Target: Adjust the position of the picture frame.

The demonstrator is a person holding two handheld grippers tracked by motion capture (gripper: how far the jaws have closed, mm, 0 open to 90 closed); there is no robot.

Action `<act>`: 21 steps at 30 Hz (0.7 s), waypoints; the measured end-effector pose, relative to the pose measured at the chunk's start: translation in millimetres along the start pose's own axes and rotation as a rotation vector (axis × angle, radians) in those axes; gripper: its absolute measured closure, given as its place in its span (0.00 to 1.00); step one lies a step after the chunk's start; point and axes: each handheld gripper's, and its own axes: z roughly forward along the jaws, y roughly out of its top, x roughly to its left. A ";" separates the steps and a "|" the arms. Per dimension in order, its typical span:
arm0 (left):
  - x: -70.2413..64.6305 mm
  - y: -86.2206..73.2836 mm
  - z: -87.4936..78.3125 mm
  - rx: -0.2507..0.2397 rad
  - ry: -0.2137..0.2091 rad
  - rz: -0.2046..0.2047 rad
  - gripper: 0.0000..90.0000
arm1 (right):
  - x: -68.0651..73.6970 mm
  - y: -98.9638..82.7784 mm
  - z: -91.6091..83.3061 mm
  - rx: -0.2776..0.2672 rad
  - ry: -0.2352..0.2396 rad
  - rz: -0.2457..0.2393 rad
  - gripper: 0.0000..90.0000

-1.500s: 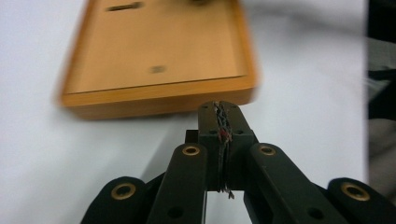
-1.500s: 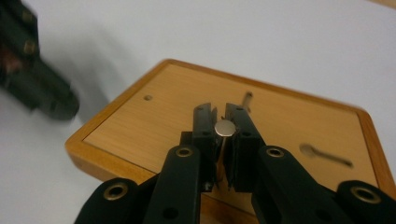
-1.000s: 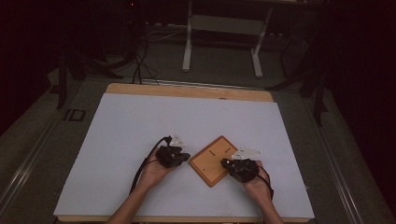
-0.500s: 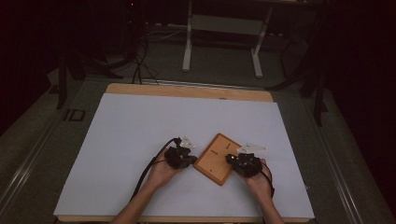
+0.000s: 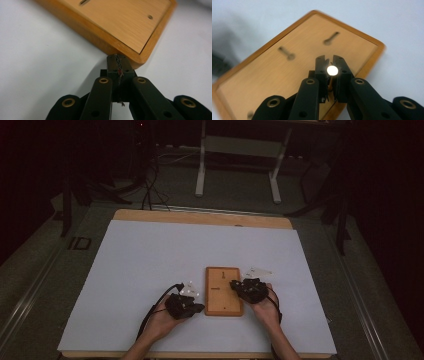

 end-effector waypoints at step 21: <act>-39.2 4.4 12.5 -0.028 -0.131 0.127 1.00 | 39.0 35.6 47.1 0.021 0.183 -0.142 0.92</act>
